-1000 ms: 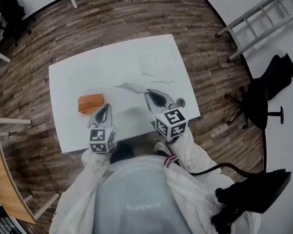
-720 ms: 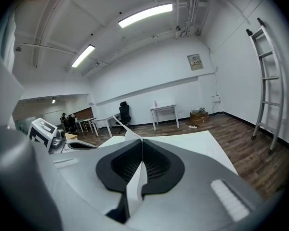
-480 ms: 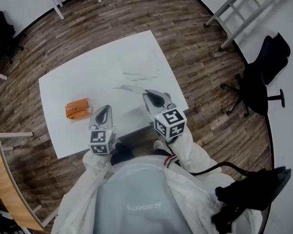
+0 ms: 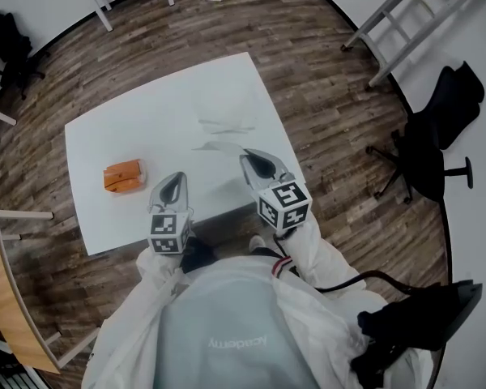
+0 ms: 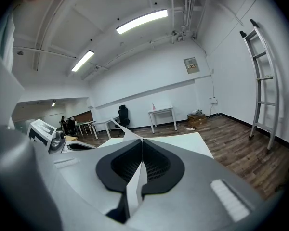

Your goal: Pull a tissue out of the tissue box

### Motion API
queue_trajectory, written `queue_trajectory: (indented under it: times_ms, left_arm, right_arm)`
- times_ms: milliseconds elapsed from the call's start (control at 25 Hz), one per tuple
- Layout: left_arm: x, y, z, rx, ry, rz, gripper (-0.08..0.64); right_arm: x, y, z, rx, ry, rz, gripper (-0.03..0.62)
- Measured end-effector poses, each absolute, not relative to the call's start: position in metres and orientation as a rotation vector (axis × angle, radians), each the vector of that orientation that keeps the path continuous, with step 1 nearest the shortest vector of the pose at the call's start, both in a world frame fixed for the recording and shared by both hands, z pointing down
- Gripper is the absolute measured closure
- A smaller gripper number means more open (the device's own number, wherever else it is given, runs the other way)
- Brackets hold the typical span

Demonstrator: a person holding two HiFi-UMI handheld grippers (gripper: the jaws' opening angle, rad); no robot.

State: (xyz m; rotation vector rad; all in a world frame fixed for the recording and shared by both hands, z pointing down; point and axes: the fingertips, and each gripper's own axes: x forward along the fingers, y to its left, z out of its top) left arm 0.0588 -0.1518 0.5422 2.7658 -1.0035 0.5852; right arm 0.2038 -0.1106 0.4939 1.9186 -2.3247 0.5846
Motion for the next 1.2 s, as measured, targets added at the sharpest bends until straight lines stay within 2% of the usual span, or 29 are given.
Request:
queue_trajectory:
  times_ms: [560, 1200]
  left_arm:
    - [0.06, -0.111, 0.522, 2.683, -1.281, 0.552, 0.56]
    - [0.063, -0.089, 0.523, 2.688, -1.233, 0.551, 0.56]
  right_arm:
    - [0.224, -0.075, 0.484, 1.771, -2.496, 0.557, 0.591]
    - [0.22, -0.055, 0.49, 1.772, -2.493, 0.627, 0.591]
